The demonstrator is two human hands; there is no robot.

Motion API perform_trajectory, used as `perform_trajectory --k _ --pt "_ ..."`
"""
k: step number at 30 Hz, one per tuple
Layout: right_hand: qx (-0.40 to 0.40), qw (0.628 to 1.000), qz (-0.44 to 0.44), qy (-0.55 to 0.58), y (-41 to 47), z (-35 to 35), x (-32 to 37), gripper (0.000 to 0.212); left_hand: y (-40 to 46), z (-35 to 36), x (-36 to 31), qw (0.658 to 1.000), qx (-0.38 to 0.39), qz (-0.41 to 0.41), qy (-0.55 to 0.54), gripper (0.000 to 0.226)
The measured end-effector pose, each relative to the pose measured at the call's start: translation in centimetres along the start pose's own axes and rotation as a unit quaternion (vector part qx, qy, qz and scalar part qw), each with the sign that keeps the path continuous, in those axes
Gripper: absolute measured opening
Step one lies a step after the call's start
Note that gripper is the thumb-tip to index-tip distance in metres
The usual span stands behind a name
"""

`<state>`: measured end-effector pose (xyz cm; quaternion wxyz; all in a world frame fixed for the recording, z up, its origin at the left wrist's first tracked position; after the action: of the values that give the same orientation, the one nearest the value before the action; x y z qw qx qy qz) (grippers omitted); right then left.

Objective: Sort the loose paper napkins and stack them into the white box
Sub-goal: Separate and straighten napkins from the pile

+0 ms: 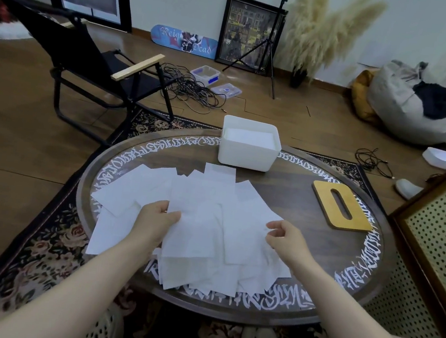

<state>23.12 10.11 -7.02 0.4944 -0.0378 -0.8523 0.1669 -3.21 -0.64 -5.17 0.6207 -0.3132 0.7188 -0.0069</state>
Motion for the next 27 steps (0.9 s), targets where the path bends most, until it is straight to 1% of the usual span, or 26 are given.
perform_trajectory --k 5,10,15,20,23,25,27 --pt "0.035 0.996 0.064 -0.058 -0.1 0.2 -1.5 0.036 -0.1 -0.2 0.0 1.0 -0.001 -0.006 0.006 0.025" --pt "0.028 0.996 0.079 0.021 -0.3 0.6 -1.1 0.031 -0.2 0.3 0.0 1.0 0.013 -0.01 0.023 0.022" --pt "0.002 0.997 0.048 0.066 -0.3 0.6 -0.6 0.021 -0.3 0.3 0.0 0.999 0.013 -0.009 0.028 0.022" --pt "-0.008 0.999 0.017 0.034 -0.4 1.4 -0.6 0.022 -0.3 0.6 0.0 0.999 0.019 -0.012 0.037 0.022" --pt "-0.018 1.0 -0.003 0.01 -0.4 1.6 -0.3 0.013 -0.3 0.7 -0.1 0.999 0.021 -0.011 0.039 0.022" --pt "-0.027 0.999 -0.012 0.015 -0.5 1.3 0.1 0.011 -0.3 0.8 -0.1 0.999 0.022 -0.012 0.04 0.022" --pt "-0.029 0.999 -0.021 0.035 -0.9 1.0 0.8 0.013 -0.3 0.8 0.0 0.999 0.021 -0.013 0.04 0.023"
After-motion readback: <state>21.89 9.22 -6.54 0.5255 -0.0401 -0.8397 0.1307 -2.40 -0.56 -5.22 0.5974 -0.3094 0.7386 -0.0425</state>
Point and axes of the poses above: each hand's wrist, its own y-axis towards the middle knuckle, its own z-axis out of the palm, x = y × z, the point moved 7 cm from there along y, towards the middle knuckle, and after that the axes turned 10 degrees about y, right-handed, at the moved point
